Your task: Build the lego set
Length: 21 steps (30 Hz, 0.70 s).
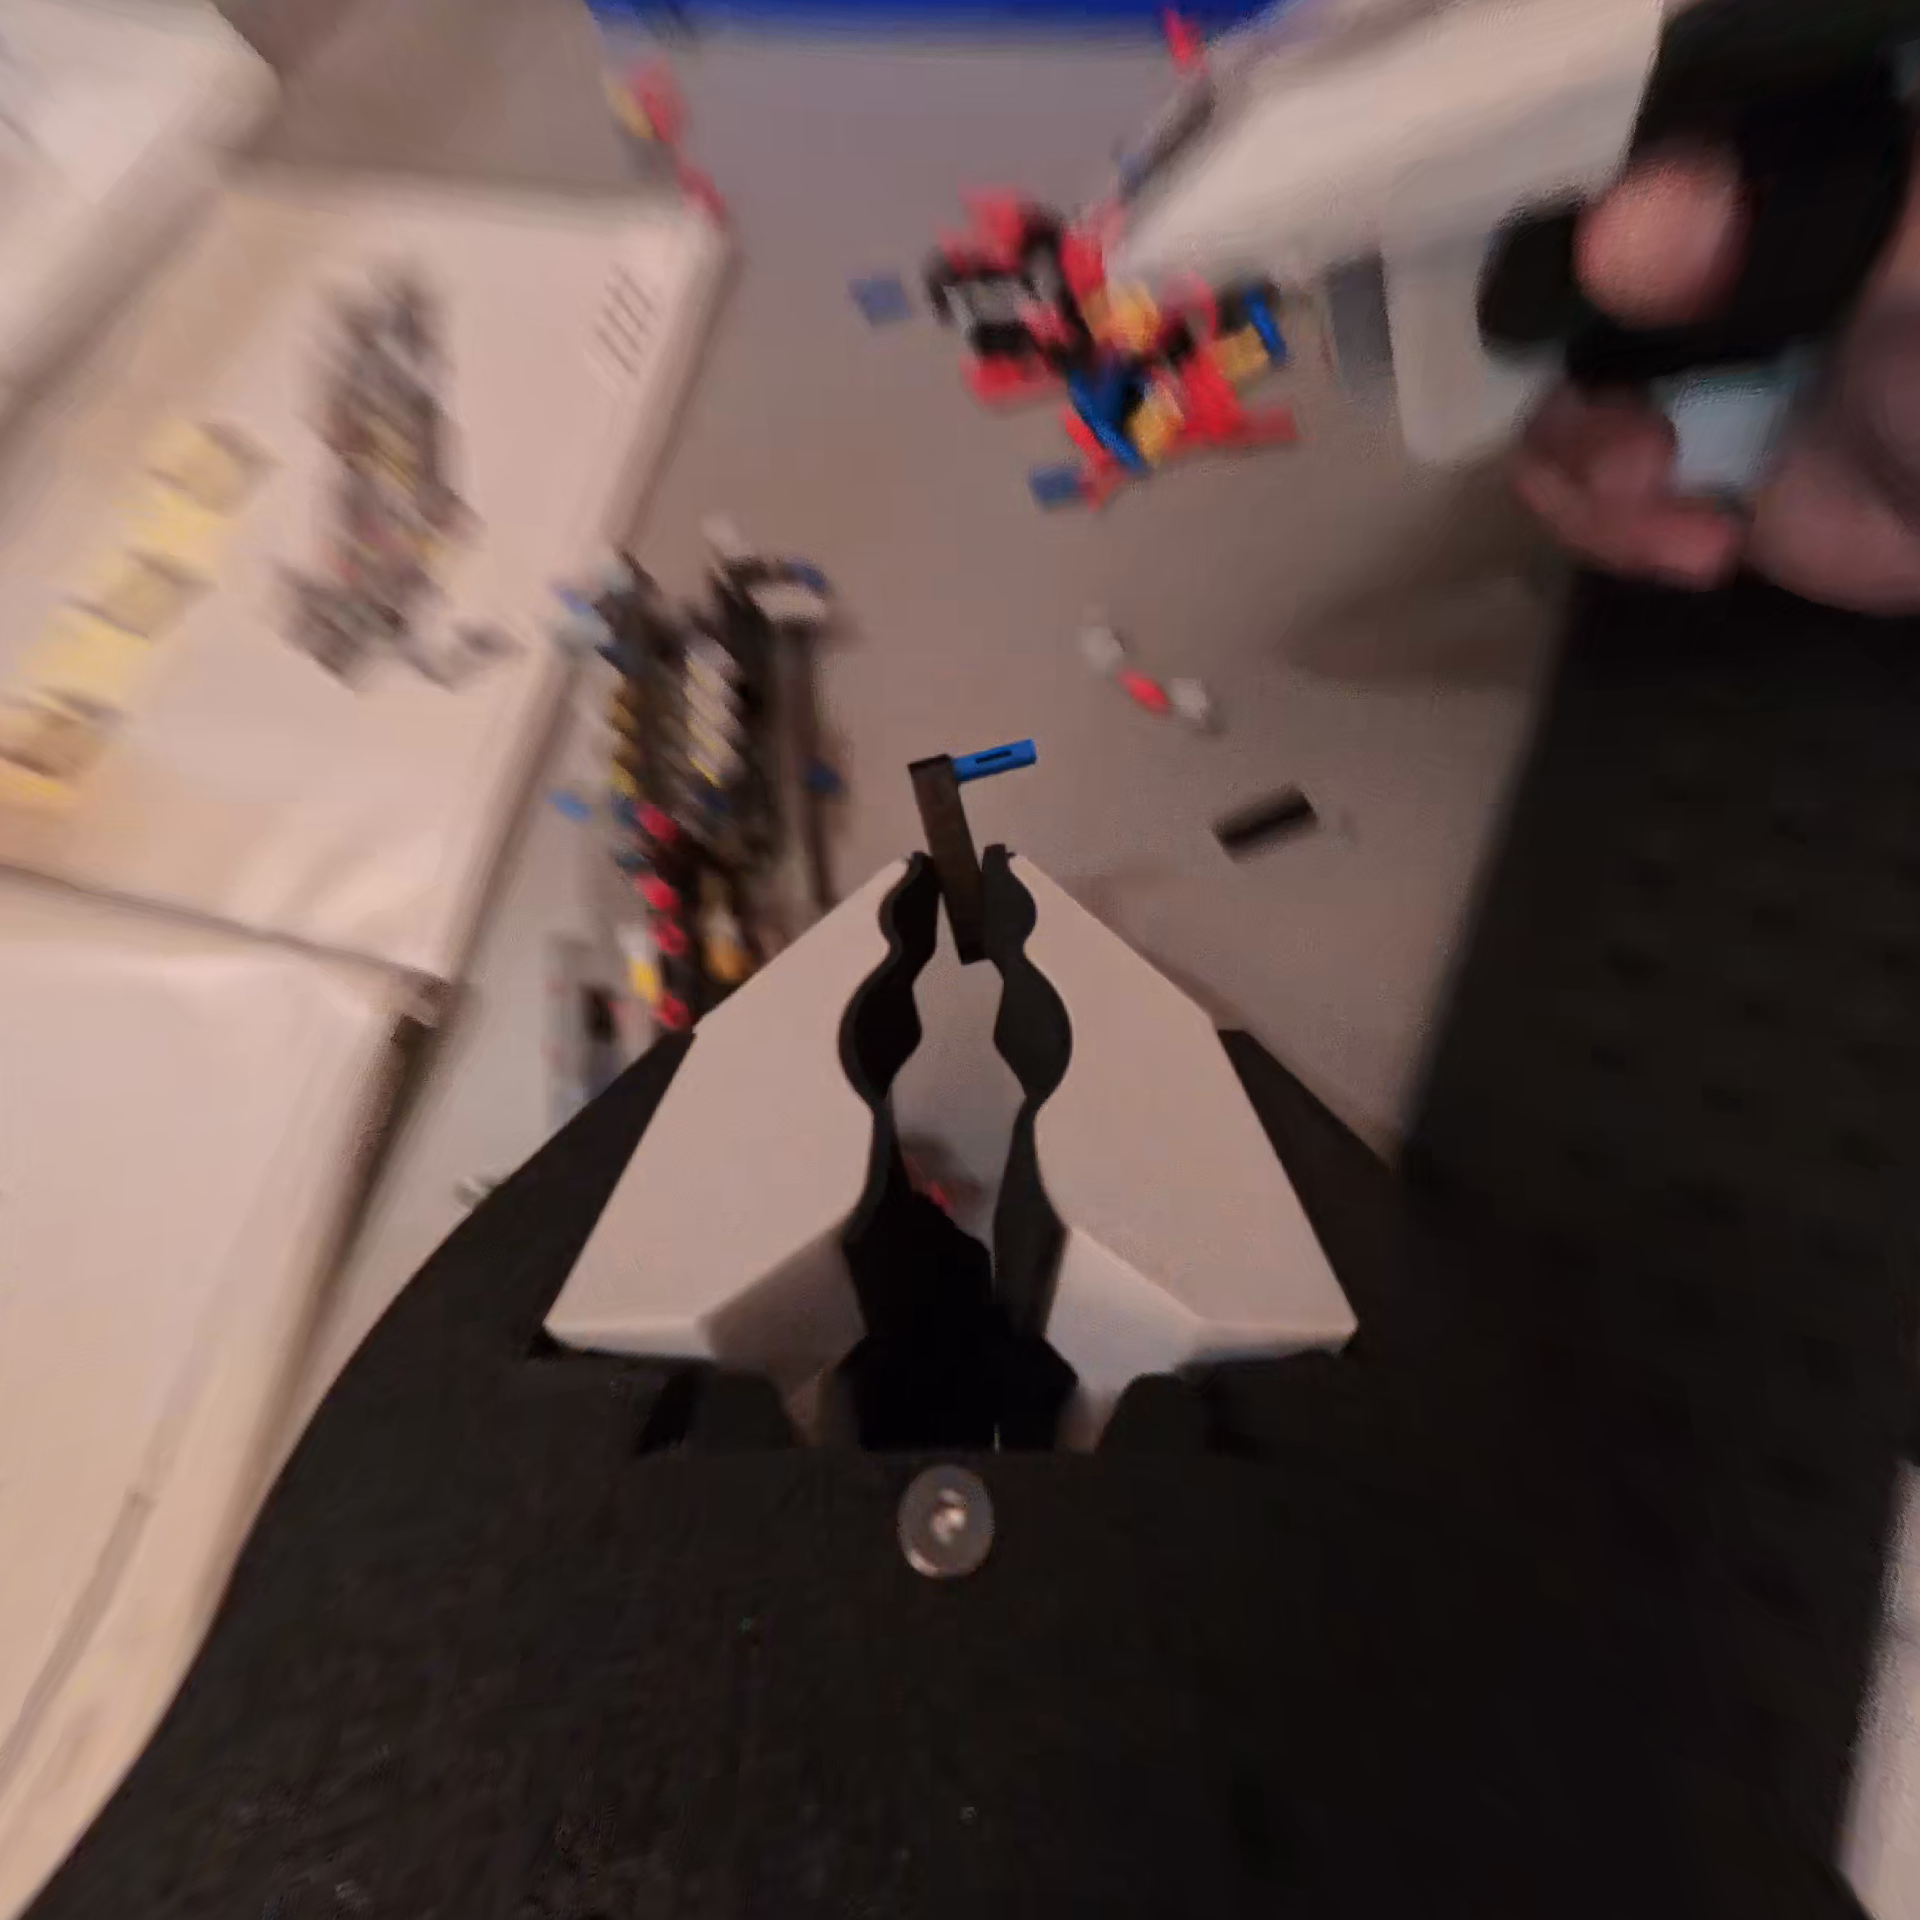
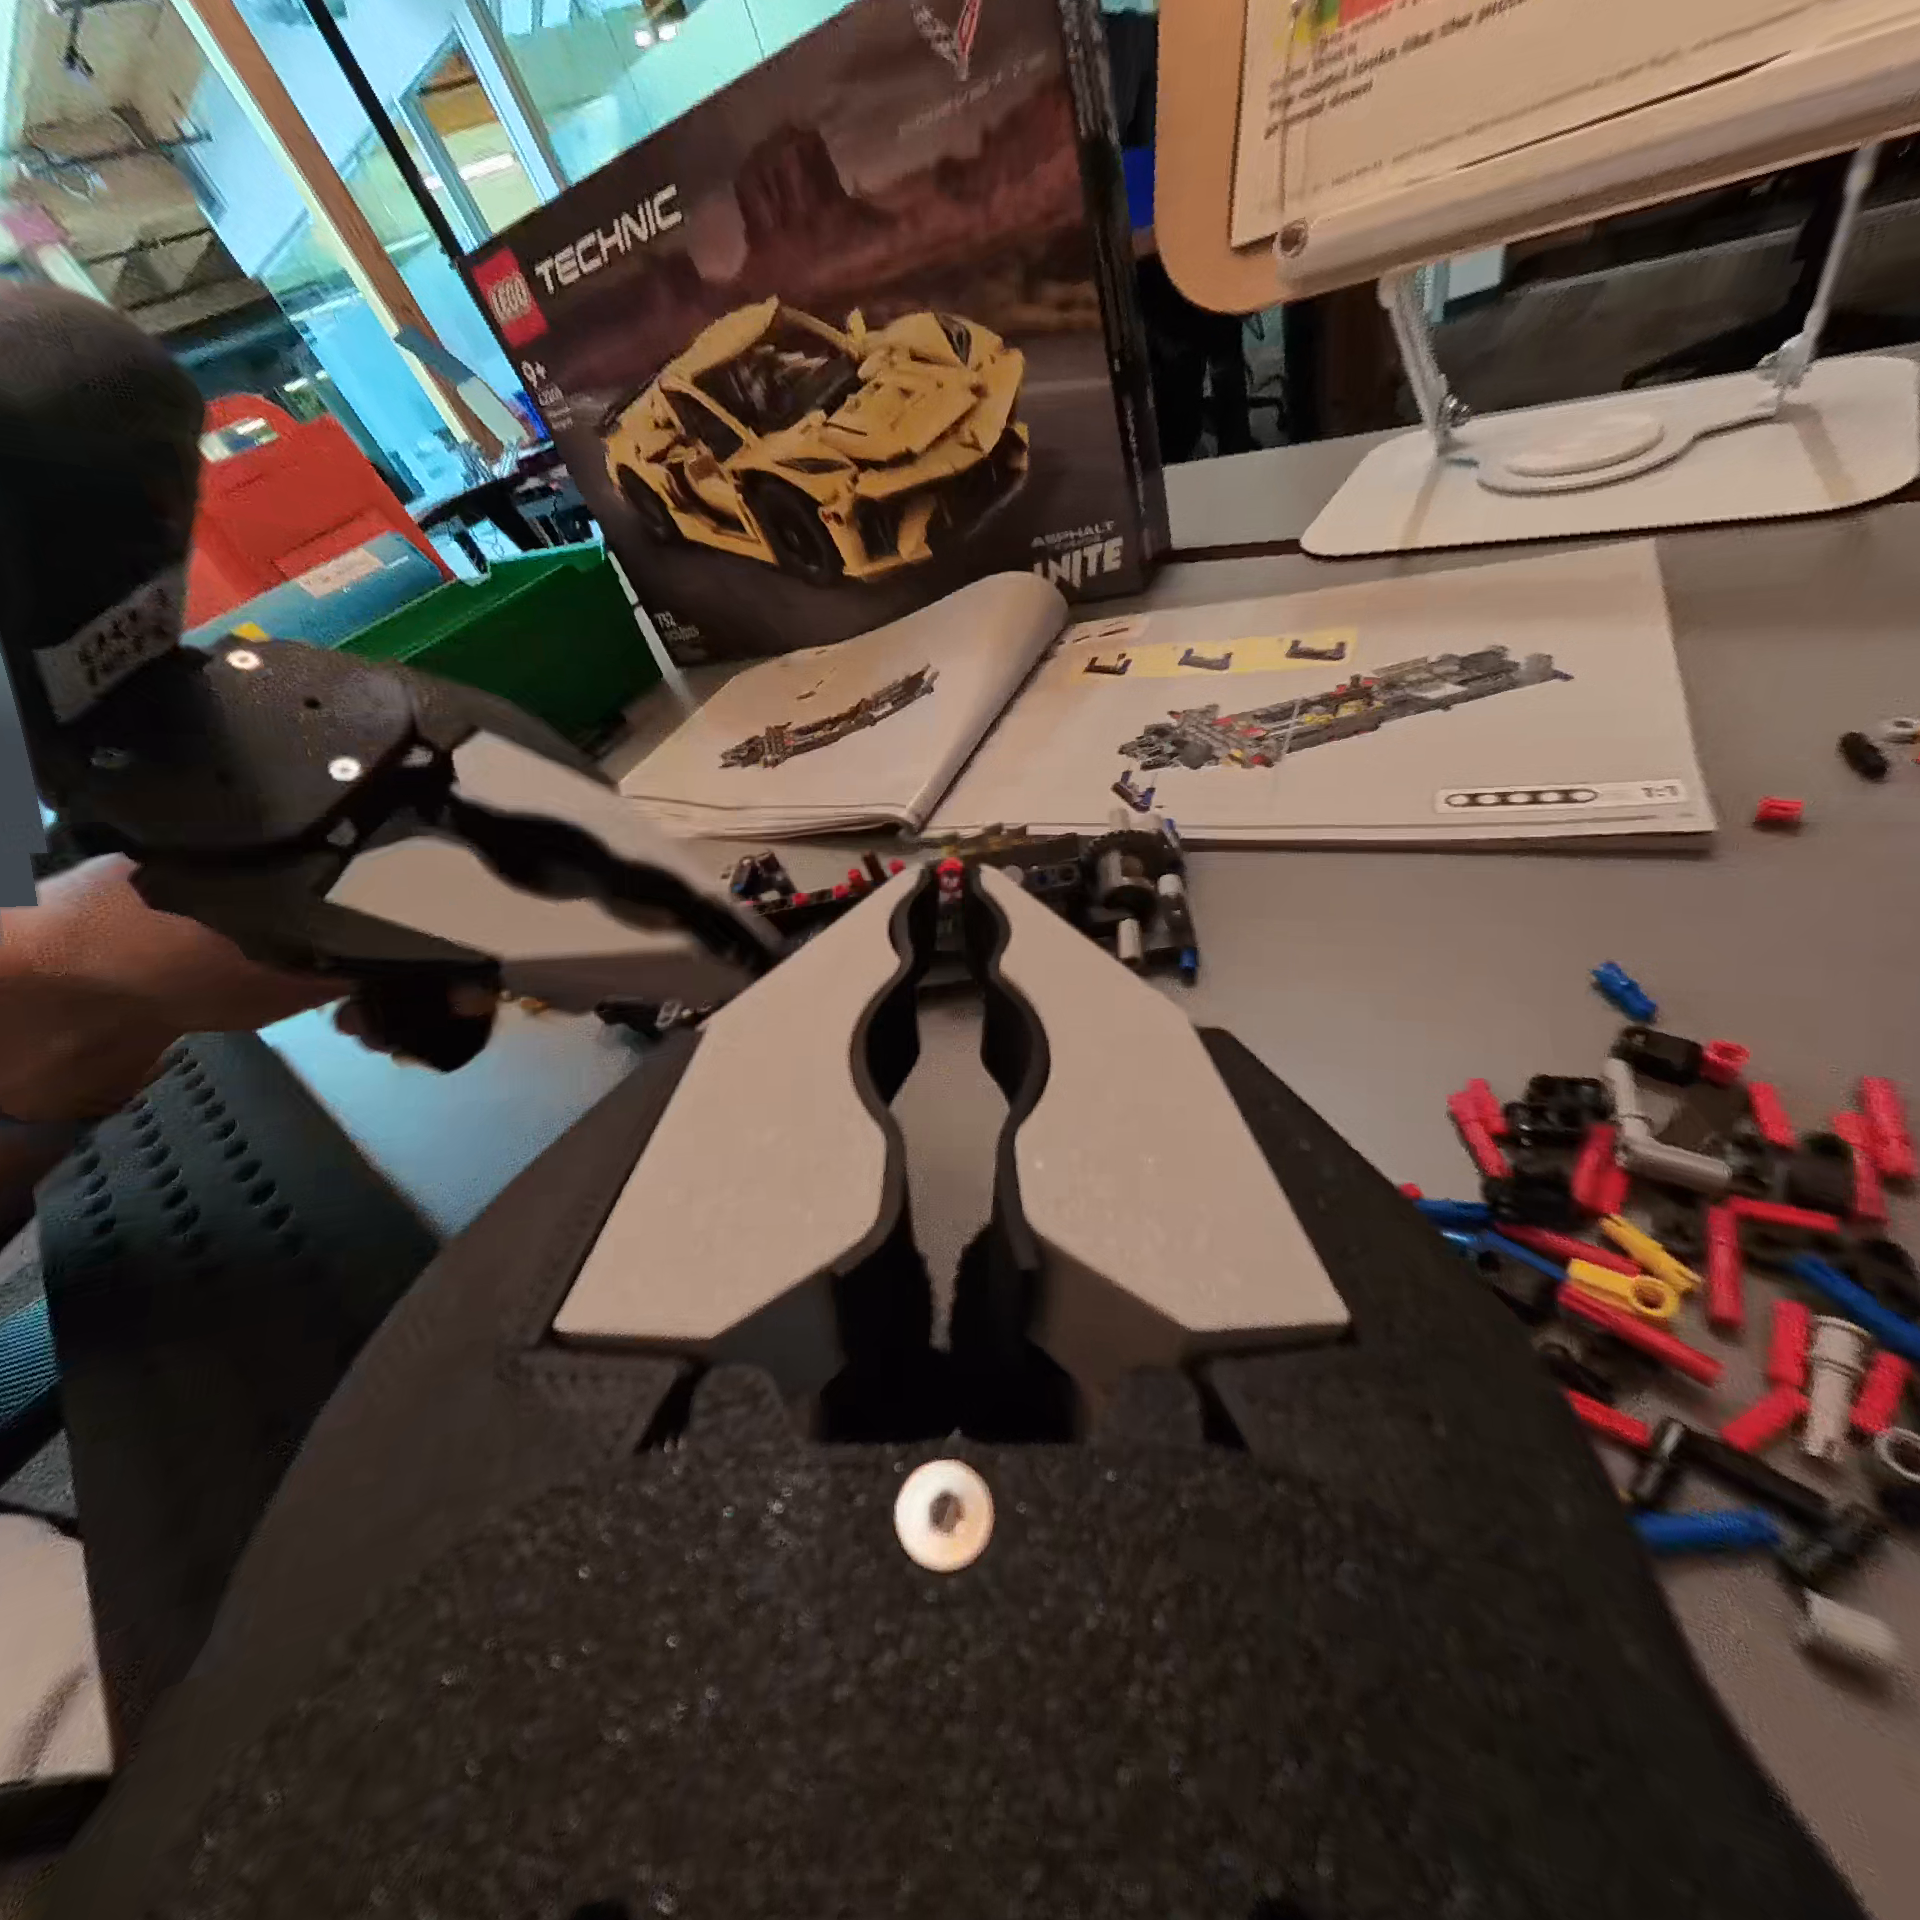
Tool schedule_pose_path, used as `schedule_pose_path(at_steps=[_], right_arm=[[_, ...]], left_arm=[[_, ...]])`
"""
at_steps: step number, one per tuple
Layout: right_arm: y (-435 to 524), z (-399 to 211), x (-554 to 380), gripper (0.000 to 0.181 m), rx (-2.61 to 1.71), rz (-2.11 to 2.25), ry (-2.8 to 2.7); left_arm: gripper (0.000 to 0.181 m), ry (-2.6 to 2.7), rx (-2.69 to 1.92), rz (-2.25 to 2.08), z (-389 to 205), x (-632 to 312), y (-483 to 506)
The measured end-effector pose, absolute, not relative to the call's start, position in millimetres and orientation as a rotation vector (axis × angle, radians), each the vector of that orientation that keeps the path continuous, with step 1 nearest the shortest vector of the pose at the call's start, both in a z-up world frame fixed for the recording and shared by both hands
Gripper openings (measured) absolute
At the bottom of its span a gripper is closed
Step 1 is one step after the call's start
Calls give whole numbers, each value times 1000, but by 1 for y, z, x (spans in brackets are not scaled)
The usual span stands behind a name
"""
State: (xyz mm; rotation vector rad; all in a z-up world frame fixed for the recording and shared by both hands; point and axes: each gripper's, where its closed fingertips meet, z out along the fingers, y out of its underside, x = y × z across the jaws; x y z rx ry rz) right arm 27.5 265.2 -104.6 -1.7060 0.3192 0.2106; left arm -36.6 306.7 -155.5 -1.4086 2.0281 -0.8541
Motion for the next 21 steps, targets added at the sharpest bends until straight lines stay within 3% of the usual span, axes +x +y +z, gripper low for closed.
schedule_pose_path(at_steps=[5,11,15,16,18,21], right_arm=[[258,-90,28,3,-1587,338,302],[258,-88,11,3,-1600,302,191],[257,-86,13,3,-1579,342,208],[256,-85,14,3,-1570,351,213],[255,-84,15,3,-1561,366,220],[255,-85,14,3,-1564,372,215]], left_arm=[[7,2334,-1403,-563,-196,-85,298],[7,2372,-1486,-595,-208,-94,286],[25,2369,-1537,-630,-208,-92,286],[24,2357,-1554,-658,-208,-90,286],[7,2322,-1553,-673,-208,-87,289],[7,2315,-1508,-676,-209,-87,289]])
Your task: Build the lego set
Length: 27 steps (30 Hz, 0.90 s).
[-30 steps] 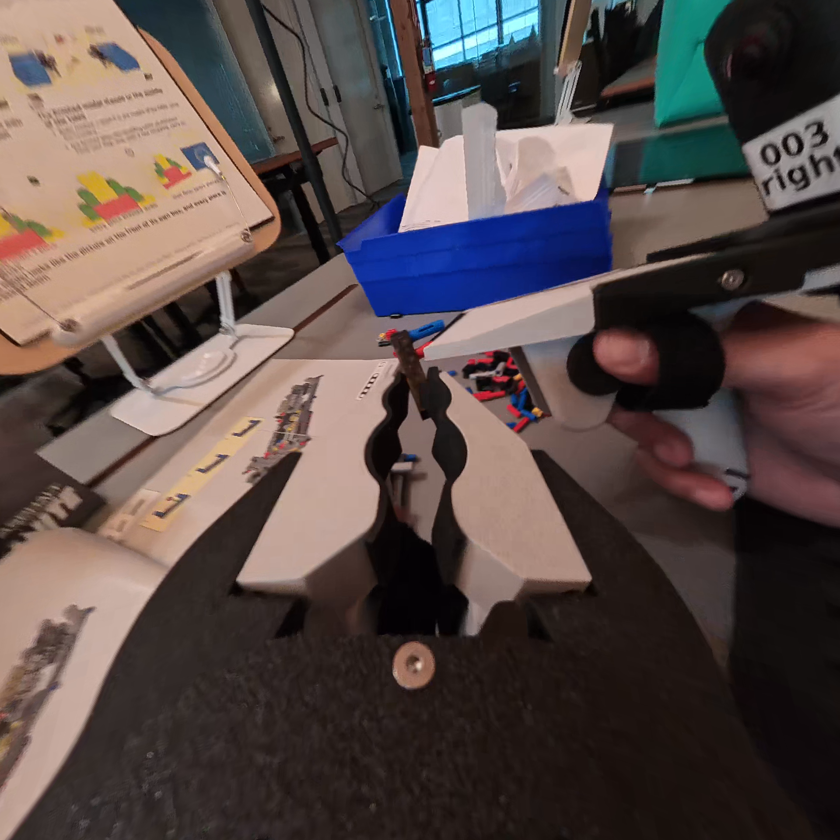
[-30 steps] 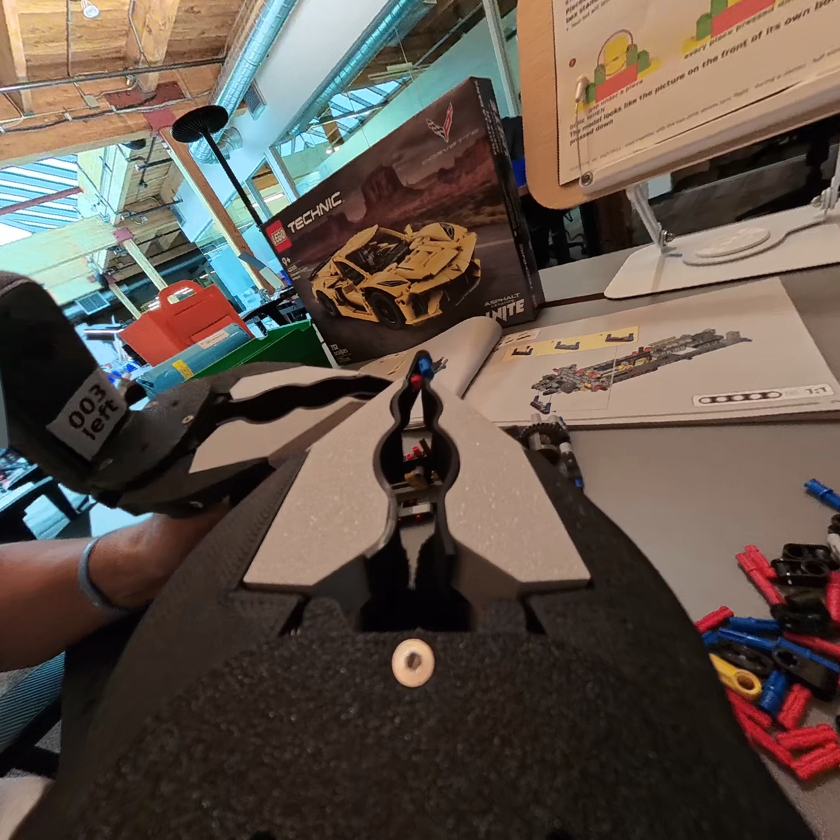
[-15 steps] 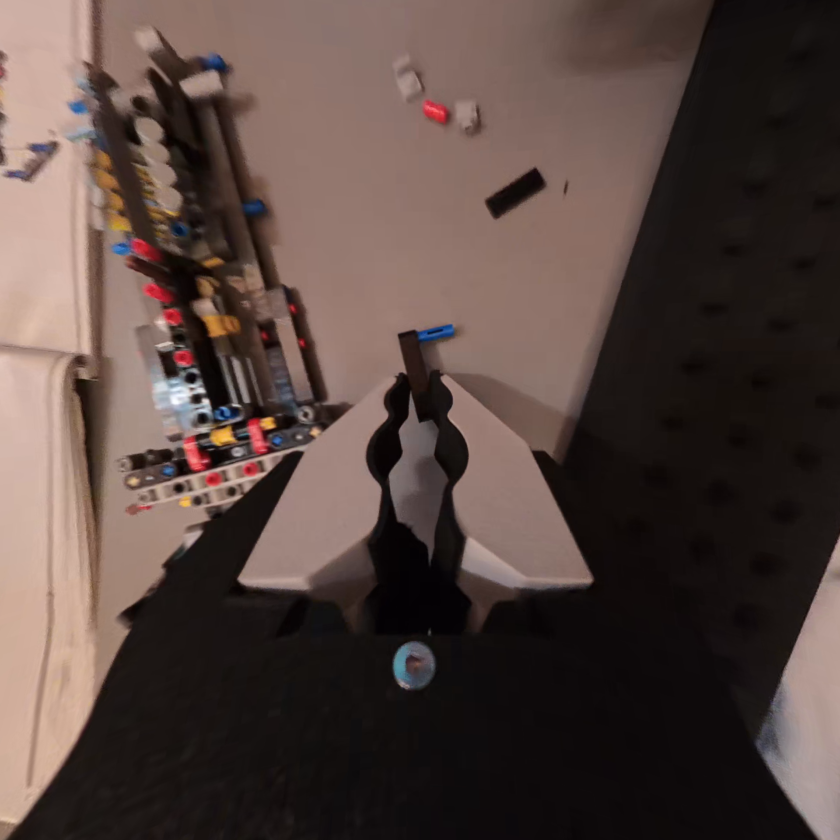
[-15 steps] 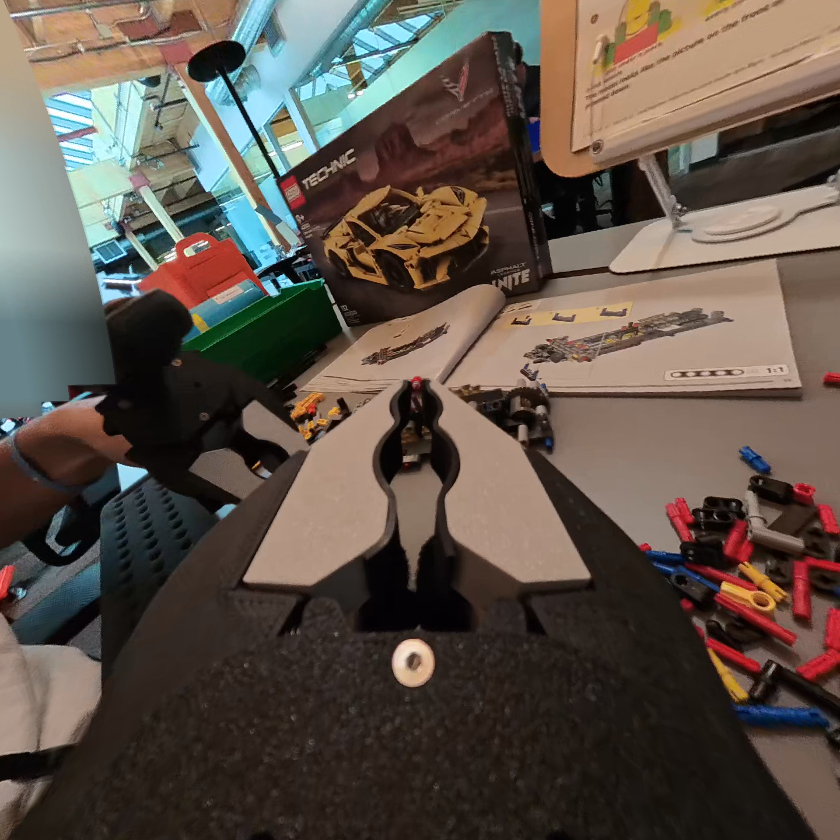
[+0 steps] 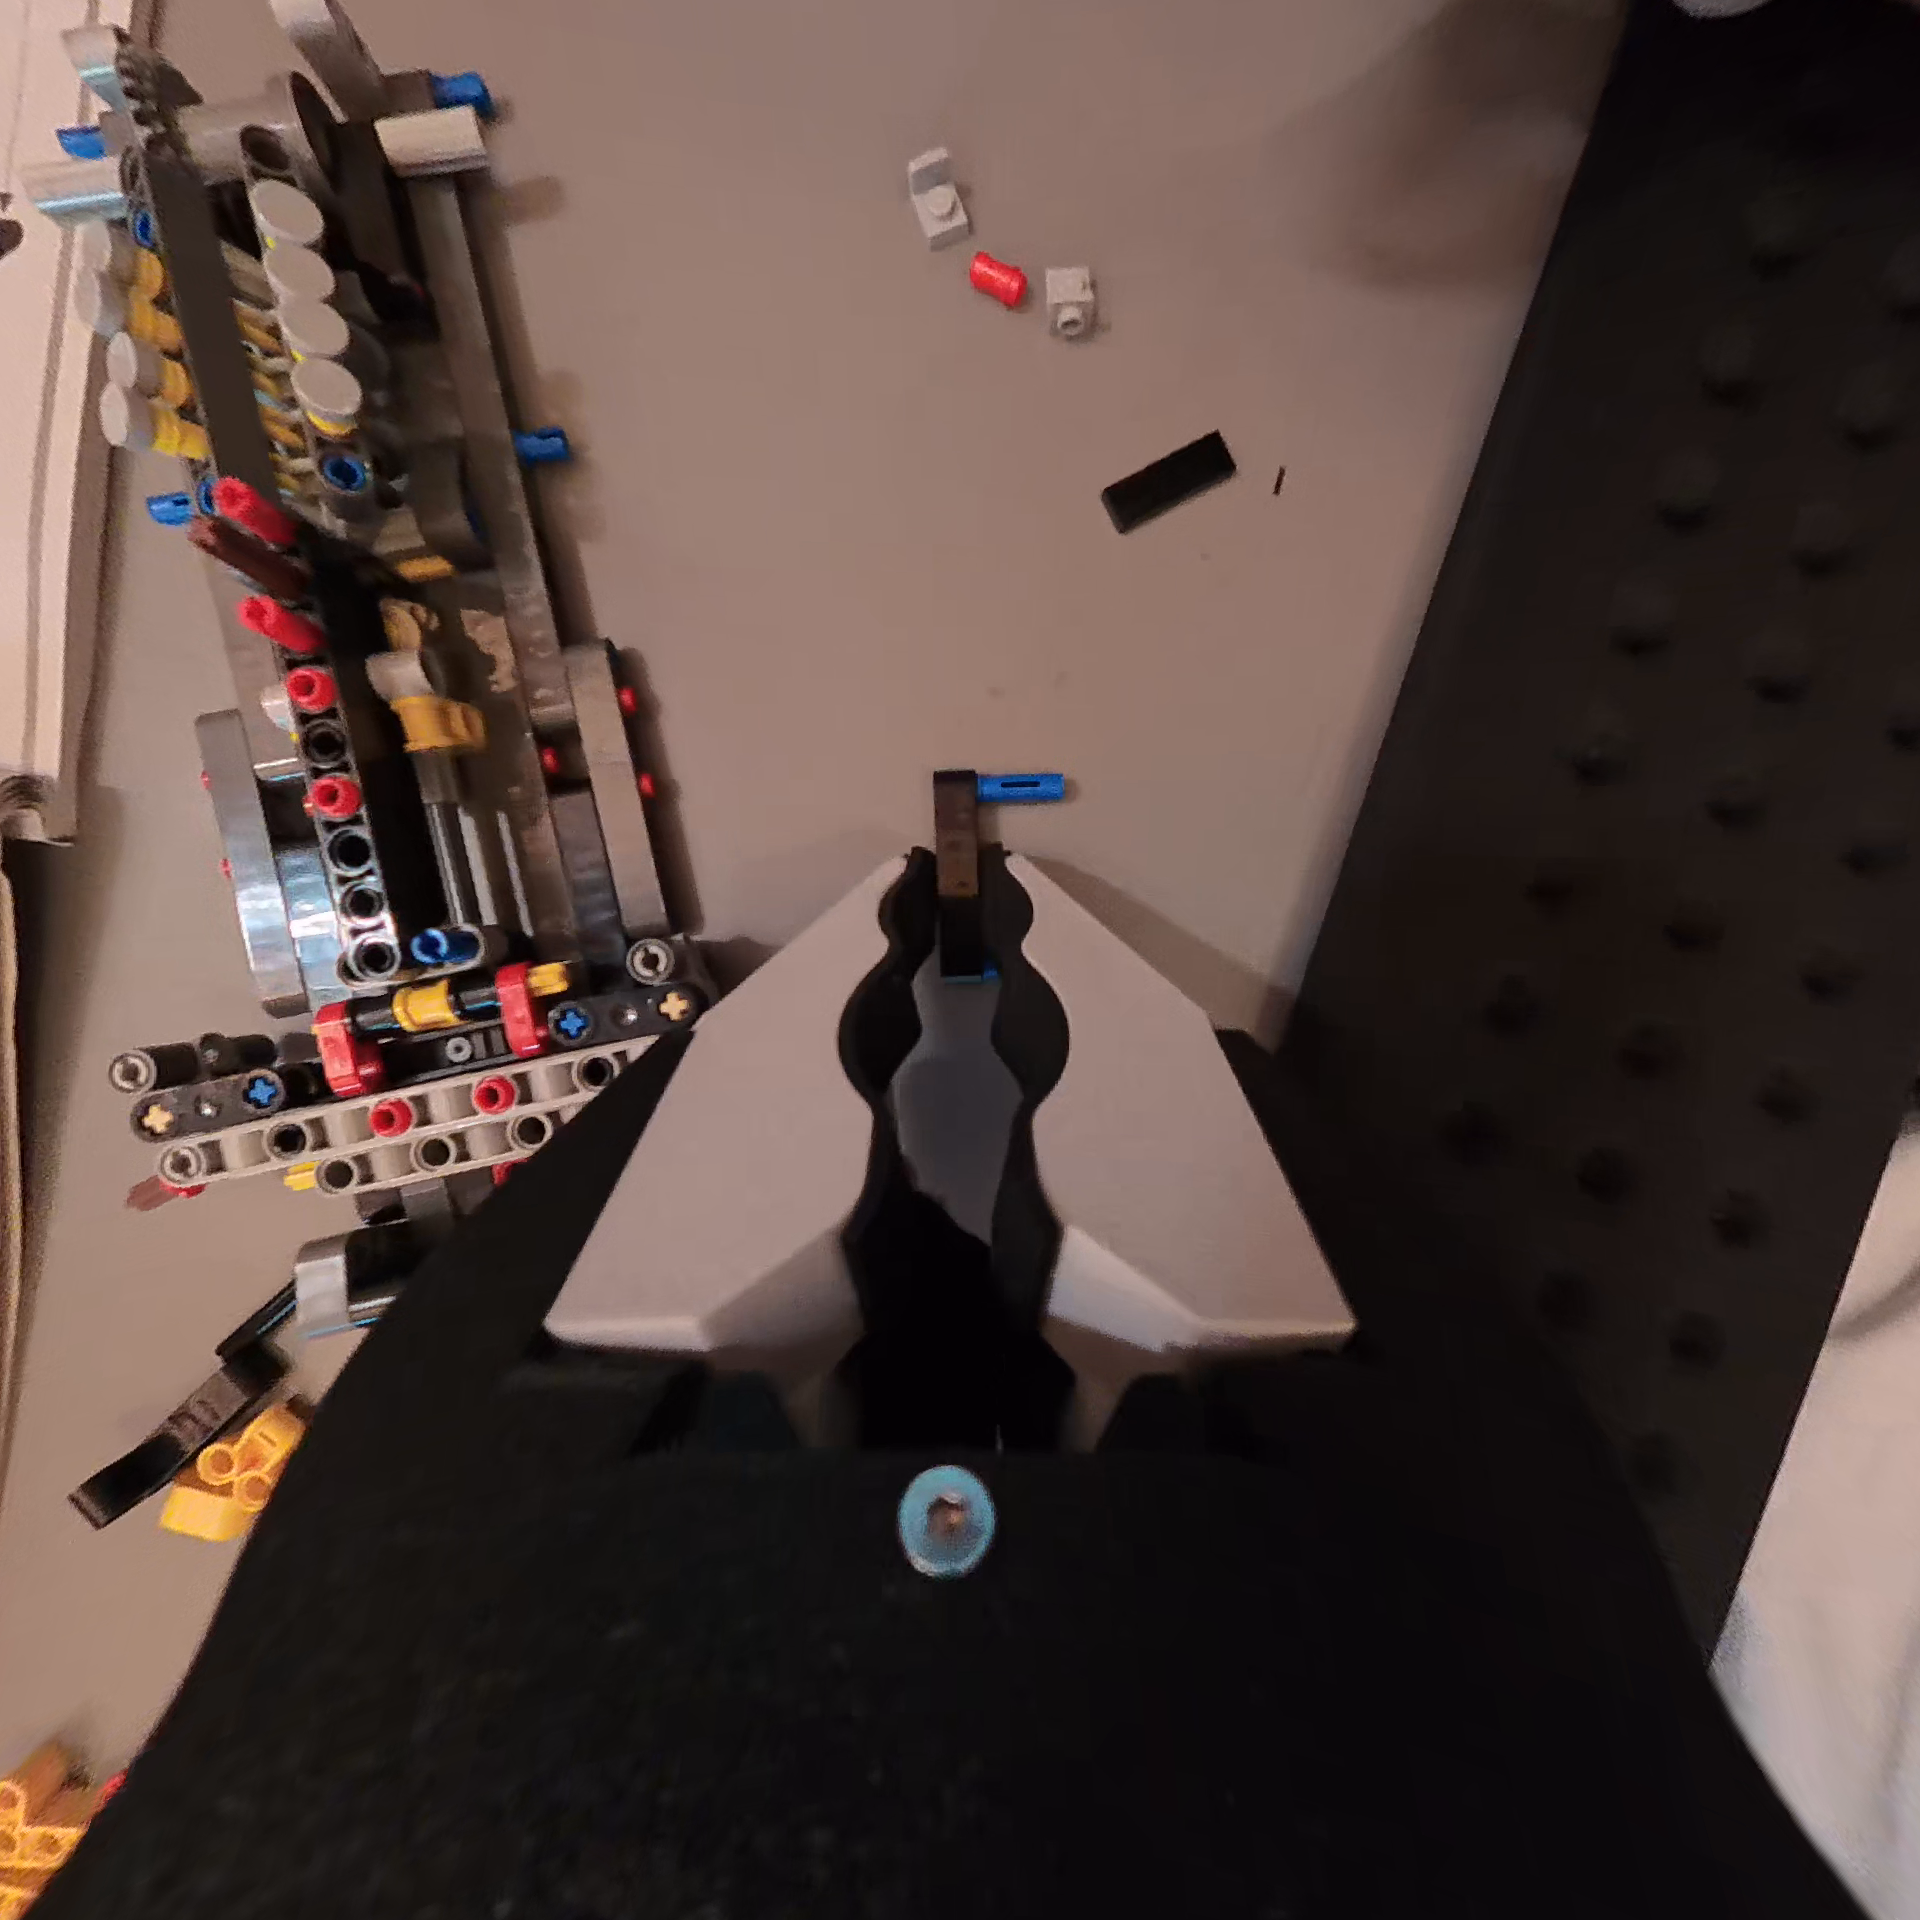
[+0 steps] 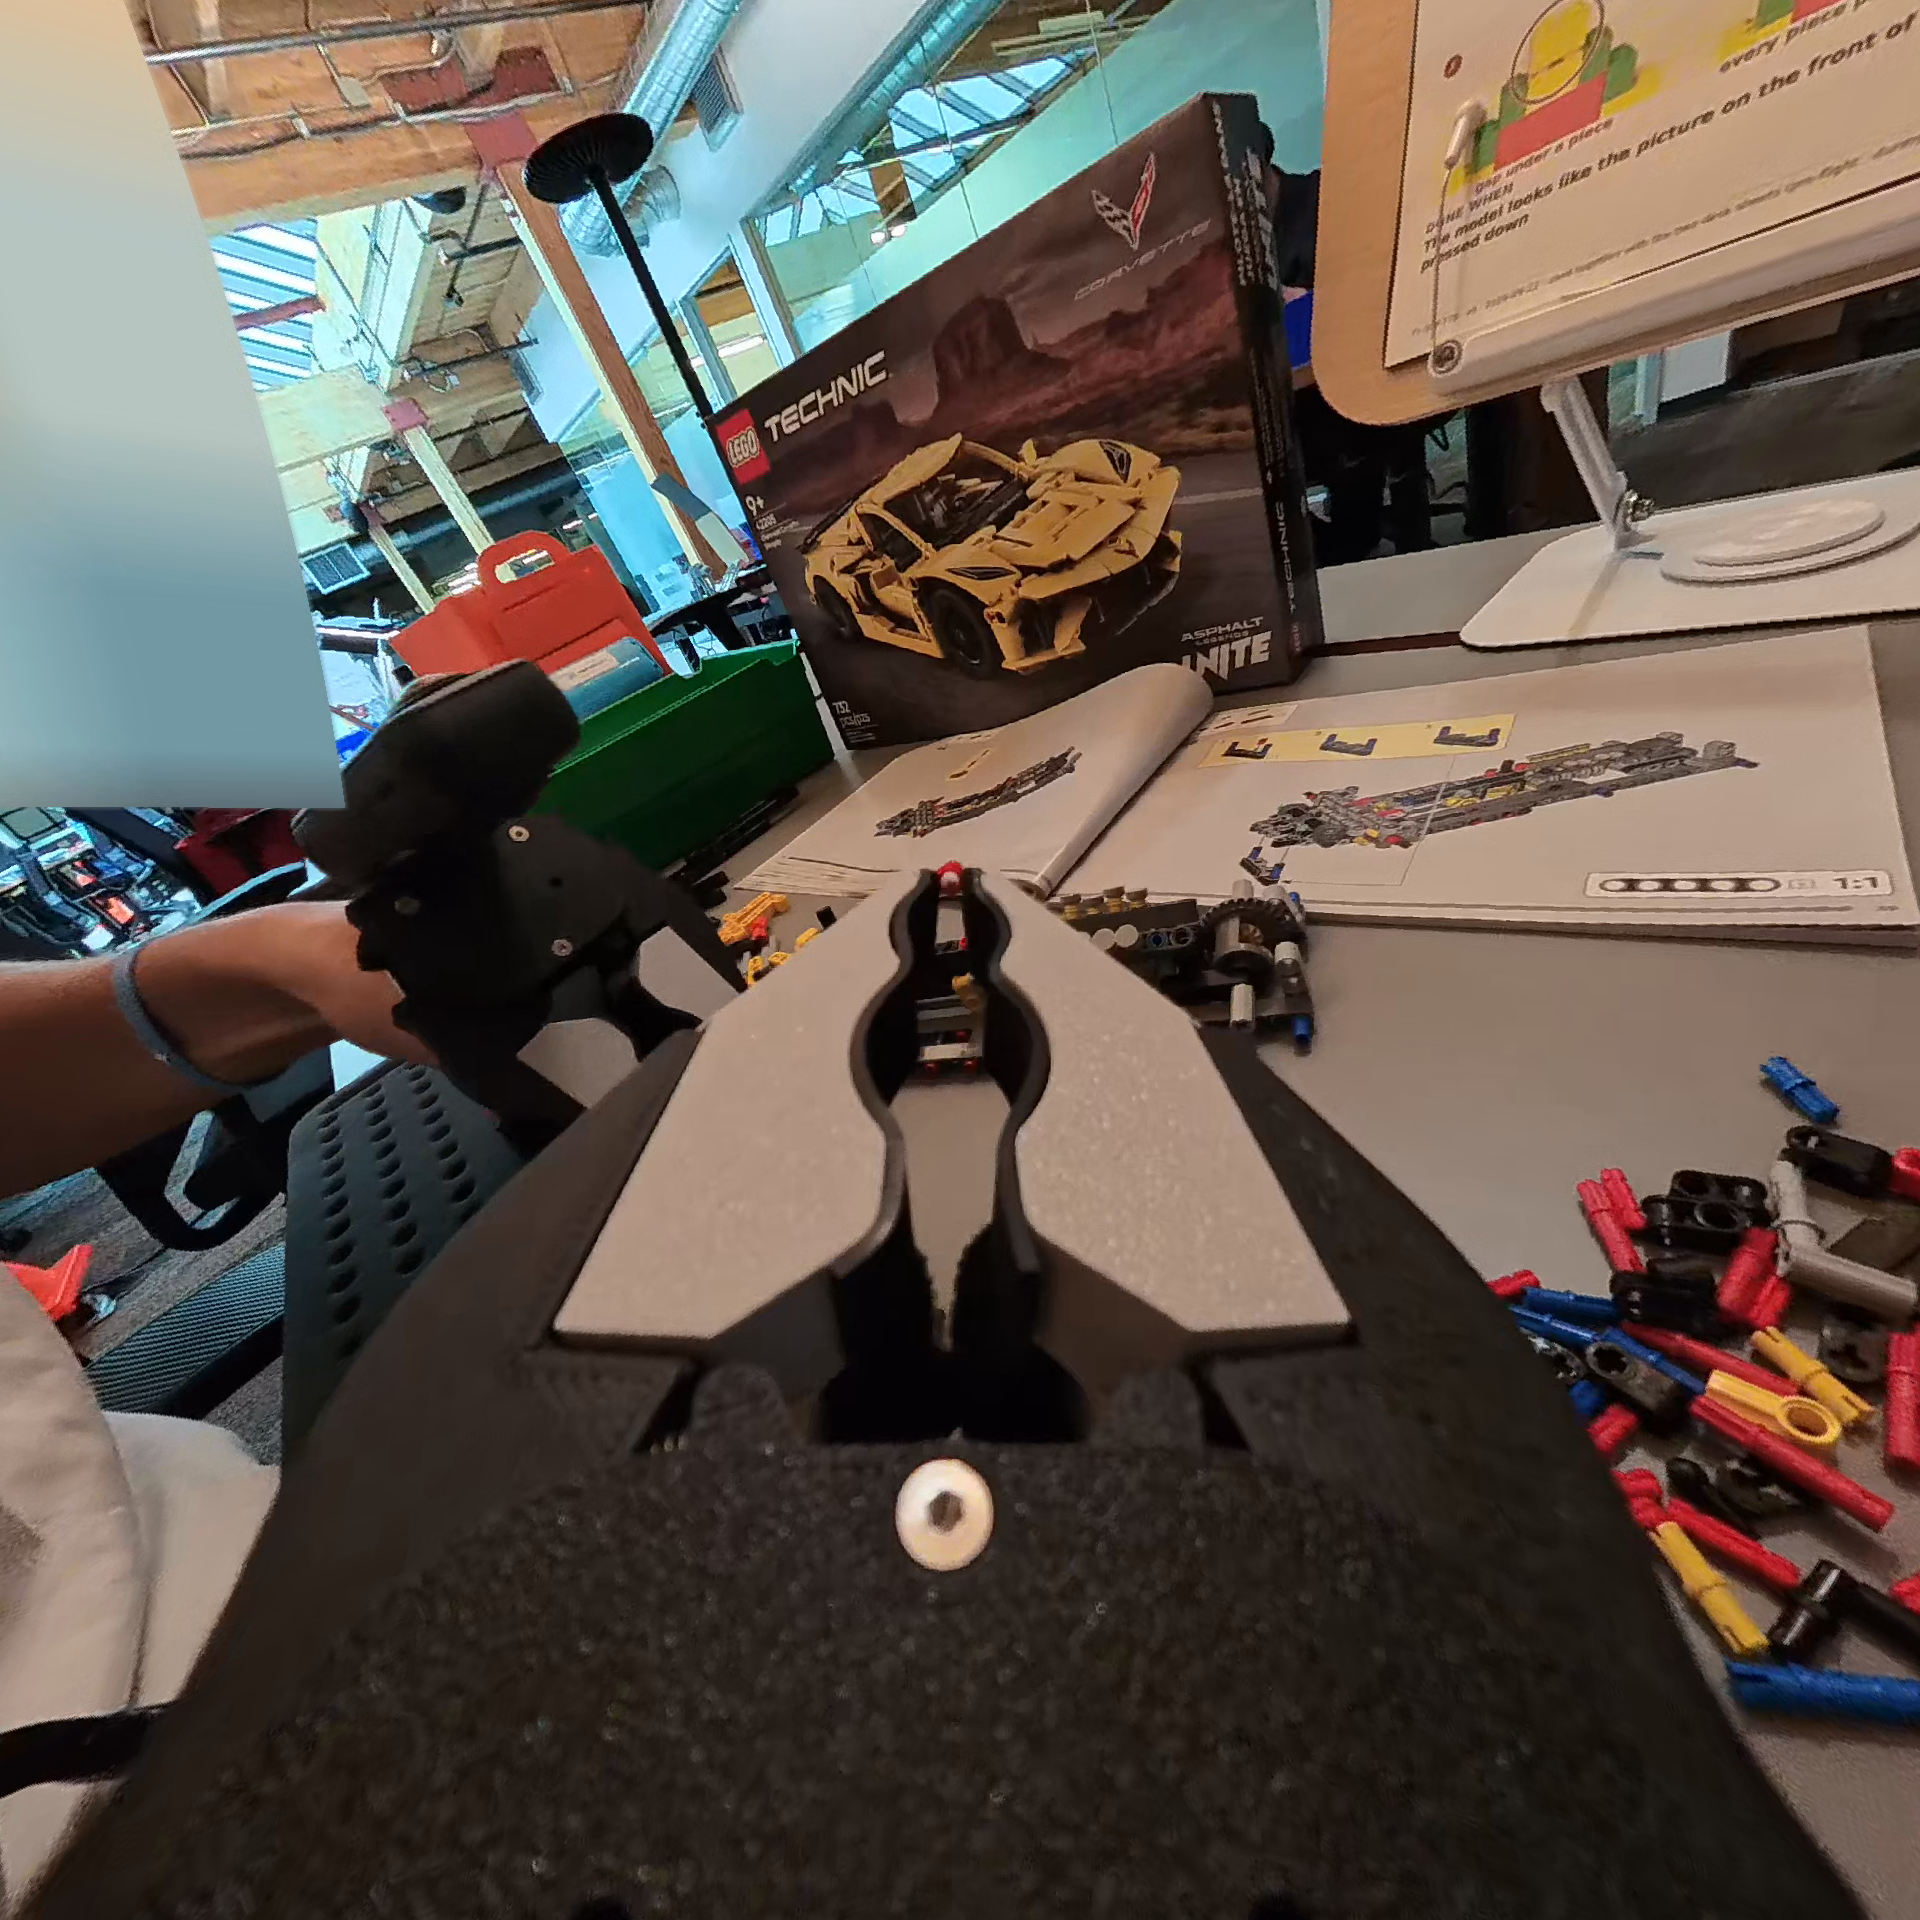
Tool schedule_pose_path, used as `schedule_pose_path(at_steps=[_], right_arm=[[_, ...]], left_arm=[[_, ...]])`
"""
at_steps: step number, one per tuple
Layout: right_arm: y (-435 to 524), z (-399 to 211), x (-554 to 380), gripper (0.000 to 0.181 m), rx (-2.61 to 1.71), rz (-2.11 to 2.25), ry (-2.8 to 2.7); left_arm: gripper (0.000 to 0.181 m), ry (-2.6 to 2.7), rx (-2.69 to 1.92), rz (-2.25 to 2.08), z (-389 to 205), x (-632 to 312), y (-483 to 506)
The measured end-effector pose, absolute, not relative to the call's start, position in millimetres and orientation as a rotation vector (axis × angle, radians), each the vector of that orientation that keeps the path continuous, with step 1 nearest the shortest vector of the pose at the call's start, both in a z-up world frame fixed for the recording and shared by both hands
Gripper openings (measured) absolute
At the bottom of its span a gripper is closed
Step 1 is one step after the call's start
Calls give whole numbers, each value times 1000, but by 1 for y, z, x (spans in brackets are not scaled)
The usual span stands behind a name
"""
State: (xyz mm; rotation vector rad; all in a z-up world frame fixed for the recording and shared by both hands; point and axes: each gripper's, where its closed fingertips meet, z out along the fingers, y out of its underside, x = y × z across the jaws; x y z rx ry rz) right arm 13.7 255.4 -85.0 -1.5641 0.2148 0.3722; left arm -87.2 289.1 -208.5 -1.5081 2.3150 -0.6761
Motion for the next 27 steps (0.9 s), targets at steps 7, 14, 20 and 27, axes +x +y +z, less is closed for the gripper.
schedule_pose_path(at_steps=[7,14,20,27], right_arm=[[260,-85,17,3,-1563,273,228],[280,-80,27,3,-1473,188,424],[286,-75,26,3,-1417,186,473],[286,-73,24,2,-1429,137,455]], left_arm=[[6,1853,-1465,-1188,-138,-20,283],[6,1460,-1328,-1424,-92,32,291],[6,1398,-1299,-1435,-88,30,284],[6,1378,-1263,-1389,-85,26,284]])
